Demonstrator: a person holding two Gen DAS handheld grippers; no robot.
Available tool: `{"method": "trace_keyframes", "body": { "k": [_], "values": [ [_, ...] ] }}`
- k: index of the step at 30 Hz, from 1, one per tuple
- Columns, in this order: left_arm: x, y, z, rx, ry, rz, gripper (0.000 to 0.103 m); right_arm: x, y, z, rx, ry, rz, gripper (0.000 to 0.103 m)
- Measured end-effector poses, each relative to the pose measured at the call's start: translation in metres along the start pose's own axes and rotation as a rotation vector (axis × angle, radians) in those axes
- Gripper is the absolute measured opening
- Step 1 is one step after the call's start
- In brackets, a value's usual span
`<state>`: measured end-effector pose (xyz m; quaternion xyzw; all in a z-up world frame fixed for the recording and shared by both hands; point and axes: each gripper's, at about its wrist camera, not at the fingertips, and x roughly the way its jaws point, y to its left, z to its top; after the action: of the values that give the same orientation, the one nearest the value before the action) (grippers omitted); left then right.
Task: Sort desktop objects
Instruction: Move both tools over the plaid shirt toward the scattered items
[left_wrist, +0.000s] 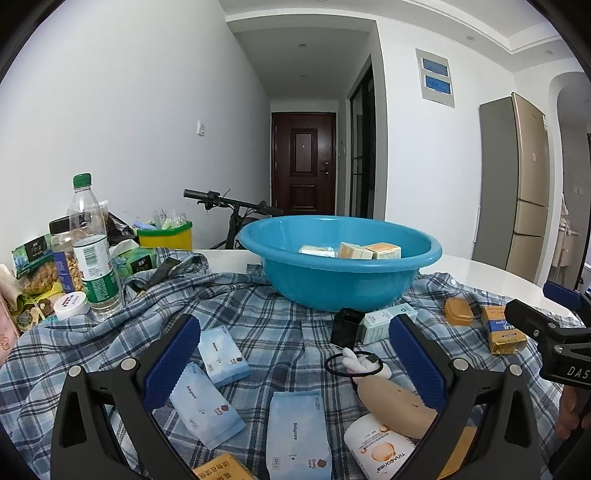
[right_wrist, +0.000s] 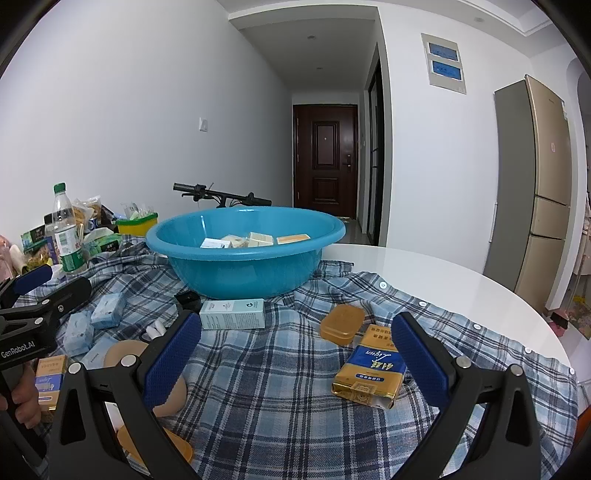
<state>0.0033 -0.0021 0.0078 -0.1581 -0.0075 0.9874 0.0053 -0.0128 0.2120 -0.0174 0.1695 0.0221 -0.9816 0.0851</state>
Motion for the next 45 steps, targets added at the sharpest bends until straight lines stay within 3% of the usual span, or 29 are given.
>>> {"method": "trace_keyframes", "body": {
  "k": [6,14,26,39,43,45],
  "values": [
    [0.002,-0.005,0.0,0.033,0.018,-0.005,0.103,0.002,0.005,0.004,-0.024,-0.011,-0.009,0.103],
    [0.0,0.006,0.029,-0.03,0.06,-0.013,0.103,-0.008,0.005,0.033,-0.046,-0.004,0.013,0.103],
    [-0.017,0.009,0.084,0.023,-0.036,0.036,0.103,-0.024,-0.003,0.083,-0.017,-0.083,-0.01,0.103],
    [-0.02,0.006,0.126,0.01,-0.046,0.028,0.103,-0.035,-0.013,0.132,-0.008,-0.148,-0.04,0.103],
    [-0.015,0.002,0.133,0.032,-0.012,0.047,0.103,-0.035,-0.013,0.139,-0.01,-0.139,-0.037,0.103],
    [-0.006,0.0,0.135,0.046,0.055,0.054,0.103,-0.031,-0.013,0.14,-0.007,-0.11,-0.031,0.103]
  ]
}}
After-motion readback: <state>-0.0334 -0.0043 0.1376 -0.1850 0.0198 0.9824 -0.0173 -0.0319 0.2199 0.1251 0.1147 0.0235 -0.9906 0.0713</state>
